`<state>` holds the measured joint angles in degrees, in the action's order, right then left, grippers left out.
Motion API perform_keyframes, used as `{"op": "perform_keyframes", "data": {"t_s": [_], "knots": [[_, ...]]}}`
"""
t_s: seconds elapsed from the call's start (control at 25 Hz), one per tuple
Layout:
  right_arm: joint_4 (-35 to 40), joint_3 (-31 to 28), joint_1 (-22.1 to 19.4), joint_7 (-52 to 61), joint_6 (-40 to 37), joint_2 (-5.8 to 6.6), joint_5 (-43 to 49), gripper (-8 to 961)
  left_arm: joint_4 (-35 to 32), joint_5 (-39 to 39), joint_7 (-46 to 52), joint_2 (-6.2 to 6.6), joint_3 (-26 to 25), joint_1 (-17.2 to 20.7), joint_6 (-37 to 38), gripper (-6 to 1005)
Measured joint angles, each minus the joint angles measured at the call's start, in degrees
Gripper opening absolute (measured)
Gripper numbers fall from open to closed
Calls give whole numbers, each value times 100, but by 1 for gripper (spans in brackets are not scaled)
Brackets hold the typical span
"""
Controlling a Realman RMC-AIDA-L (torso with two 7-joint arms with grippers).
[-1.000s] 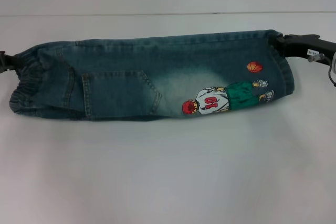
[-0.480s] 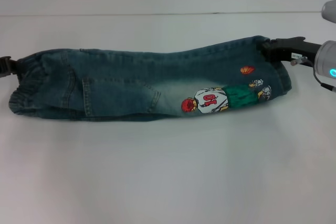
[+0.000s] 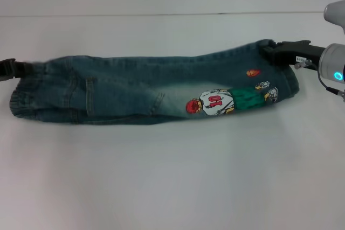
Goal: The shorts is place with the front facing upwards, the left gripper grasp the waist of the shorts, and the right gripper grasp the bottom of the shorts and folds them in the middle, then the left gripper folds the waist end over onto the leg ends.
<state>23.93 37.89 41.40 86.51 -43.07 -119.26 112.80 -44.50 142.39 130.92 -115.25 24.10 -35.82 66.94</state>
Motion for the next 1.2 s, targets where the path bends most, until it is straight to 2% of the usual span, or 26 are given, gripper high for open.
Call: {"op": "perform_keyframes", "data": {"t_s": [0.08, 0.32, 0.44, 0.64, 0.76, 0.96, 1.08, 1.16, 1.2], "knots": [[-29, 43, 0, 26, 19, 0, 8, 157, 5, 8, 0, 1, 3, -2, -13, 175], [-37, 54, -22, 56, 15, 4, -5, 289, 13, 42, -3, 8, 15, -4, -16, 405], [-36, 50, -43, 101, -2, 13, -12, 355, -13, 114, 1, 13, 13, 2, 13, 471], [74, -22, -135, 325, -239, 63, -23, 599, -286, 99, -49, 11, -28, 64, 377, 580], [267, -118, -238, 537, -707, 104, -59, 720, -517, -14, -172, 5, -42, 134, 713, 646], [663, -223, -492, 902, -1965, 257, -294, 950, -797, -352, -498, 2, -87, 264, 1306, 839], [747, -229, -578, 952, -2793, 406, -436, 950, -874, -754, -810, -1, -180, 355, 1746, 844], [784, -127, -596, 924, -3839, 585, -425, 949, -877, -988, -1006, 7, -246, 387, 2022, 847], [784, -127, -596, 924, -3839, 585, -425, 949, -877, -1043, -1052, 8, -265, 393, 2110, 849]]}}
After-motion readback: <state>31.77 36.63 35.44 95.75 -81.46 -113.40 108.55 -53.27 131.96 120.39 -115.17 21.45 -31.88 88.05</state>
